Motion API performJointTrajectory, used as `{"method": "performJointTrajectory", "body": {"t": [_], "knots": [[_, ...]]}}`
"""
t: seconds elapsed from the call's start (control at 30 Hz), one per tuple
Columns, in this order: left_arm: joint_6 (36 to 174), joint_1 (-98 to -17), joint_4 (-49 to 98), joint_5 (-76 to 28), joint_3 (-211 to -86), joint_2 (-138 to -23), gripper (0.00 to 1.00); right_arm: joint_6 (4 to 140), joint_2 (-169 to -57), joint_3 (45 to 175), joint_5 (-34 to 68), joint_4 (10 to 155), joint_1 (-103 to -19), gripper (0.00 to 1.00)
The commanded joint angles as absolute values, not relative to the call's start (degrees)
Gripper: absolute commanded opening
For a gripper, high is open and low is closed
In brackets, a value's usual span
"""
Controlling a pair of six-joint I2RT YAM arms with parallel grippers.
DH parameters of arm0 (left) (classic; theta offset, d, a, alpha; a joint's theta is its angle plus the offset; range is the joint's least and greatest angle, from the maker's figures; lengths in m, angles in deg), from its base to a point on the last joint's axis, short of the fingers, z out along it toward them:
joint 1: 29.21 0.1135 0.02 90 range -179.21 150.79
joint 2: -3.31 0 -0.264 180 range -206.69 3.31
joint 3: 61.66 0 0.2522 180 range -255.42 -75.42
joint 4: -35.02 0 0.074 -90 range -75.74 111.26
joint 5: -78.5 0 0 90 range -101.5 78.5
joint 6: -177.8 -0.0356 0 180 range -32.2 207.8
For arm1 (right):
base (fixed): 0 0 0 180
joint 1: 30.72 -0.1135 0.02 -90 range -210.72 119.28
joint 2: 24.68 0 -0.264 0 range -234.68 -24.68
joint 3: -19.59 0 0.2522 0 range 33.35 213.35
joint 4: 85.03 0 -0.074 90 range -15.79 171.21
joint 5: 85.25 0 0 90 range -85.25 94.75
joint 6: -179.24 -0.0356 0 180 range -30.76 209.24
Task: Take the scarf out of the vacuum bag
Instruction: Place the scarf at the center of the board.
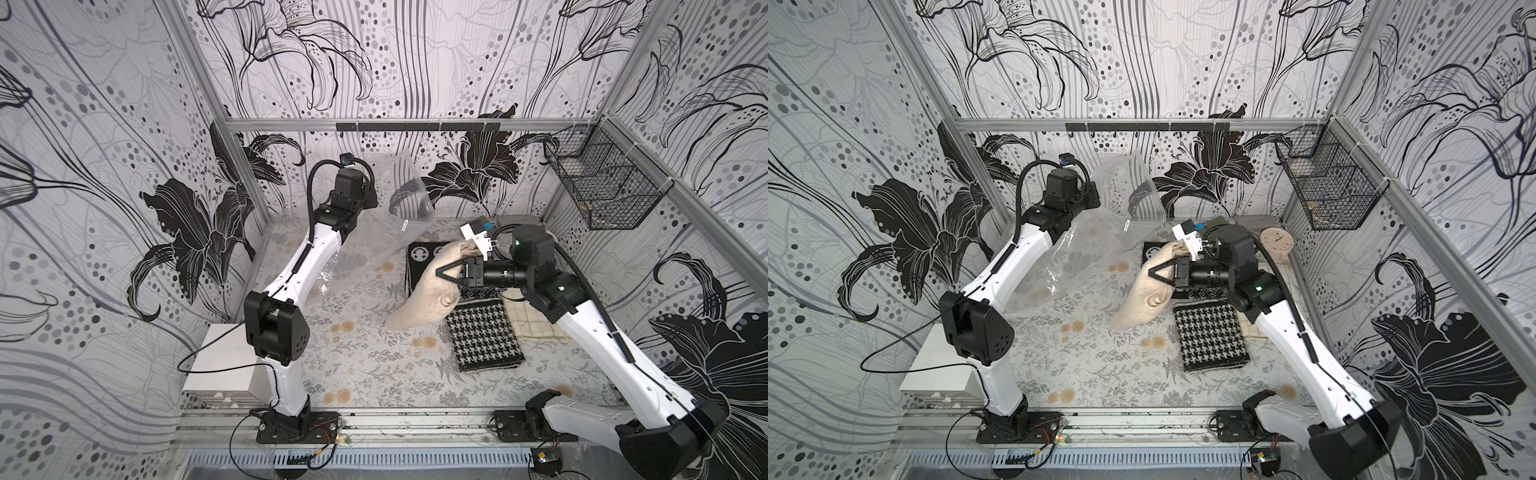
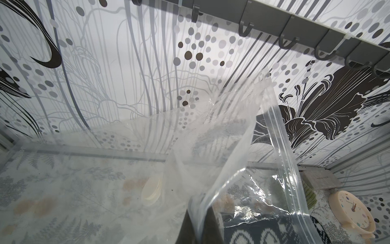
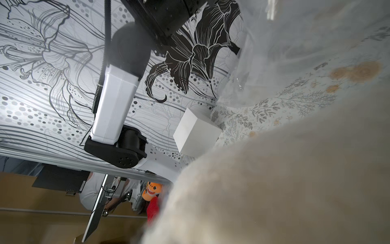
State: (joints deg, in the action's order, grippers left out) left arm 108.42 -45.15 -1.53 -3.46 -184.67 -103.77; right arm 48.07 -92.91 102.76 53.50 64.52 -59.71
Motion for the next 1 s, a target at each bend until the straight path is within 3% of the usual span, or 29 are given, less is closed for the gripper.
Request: {"method": "performJointTrajectory", "body": {"t": [0.0,0.43,0.77,0.97], "knots": [[108.3,-44.2,-0.5,-4.2,-185.5,-104.3,0.00,46.8,-97.4,103.8,53.8,72.8,-64.4,0.00],[108.9,-43.4,0.5,-4.7,-184.4,-103.9,0.00,42.6,-114.0,109.2,55.8,87.9,-74.2,0.00],[110.1,-43.3,1.7,-6.7,-183.6,-105.1,0.00,54.5,-116.9,97.3,53.0,72.5,-74.0,0.00],[110.6,-43.3,2.2,-7.4,-183.0,-105.4,0.00,55.8,-116.8,91.4,52.2,71.7,-72.2,0.00]]}}
